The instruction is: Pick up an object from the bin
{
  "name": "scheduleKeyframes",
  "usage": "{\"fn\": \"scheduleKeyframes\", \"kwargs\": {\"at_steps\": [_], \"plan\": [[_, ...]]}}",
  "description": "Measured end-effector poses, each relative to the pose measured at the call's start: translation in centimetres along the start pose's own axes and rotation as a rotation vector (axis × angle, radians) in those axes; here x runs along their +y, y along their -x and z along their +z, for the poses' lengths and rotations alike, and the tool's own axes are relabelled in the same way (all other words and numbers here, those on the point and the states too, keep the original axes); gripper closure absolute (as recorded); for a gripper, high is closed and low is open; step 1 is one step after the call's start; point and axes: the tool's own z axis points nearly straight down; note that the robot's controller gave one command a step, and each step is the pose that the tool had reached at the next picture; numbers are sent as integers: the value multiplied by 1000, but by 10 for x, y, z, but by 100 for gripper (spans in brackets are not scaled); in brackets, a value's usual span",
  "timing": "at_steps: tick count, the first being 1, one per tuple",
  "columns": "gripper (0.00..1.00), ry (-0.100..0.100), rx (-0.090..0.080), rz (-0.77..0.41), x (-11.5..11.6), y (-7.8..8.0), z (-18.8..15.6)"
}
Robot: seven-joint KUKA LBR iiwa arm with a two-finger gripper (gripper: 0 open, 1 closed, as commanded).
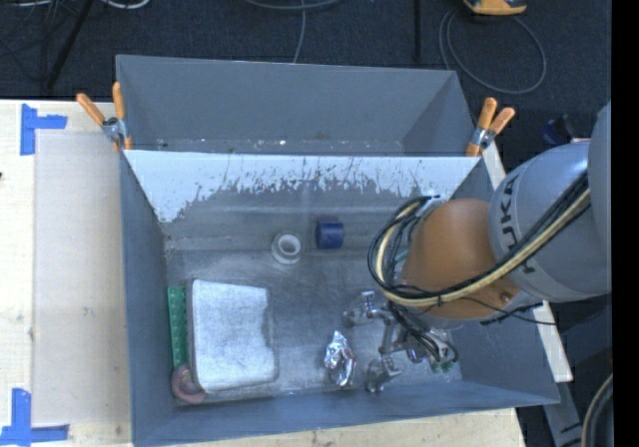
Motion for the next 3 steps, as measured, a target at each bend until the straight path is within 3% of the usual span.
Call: {"fn": "scheduleKeyframes", "kwargs": {"at_steps": [1,2,3], "plan": [[0,3,10,252,50,3,-2],[100,2,12,248,50,3,-3],[100,2,9,151,19,27,-137]]}}
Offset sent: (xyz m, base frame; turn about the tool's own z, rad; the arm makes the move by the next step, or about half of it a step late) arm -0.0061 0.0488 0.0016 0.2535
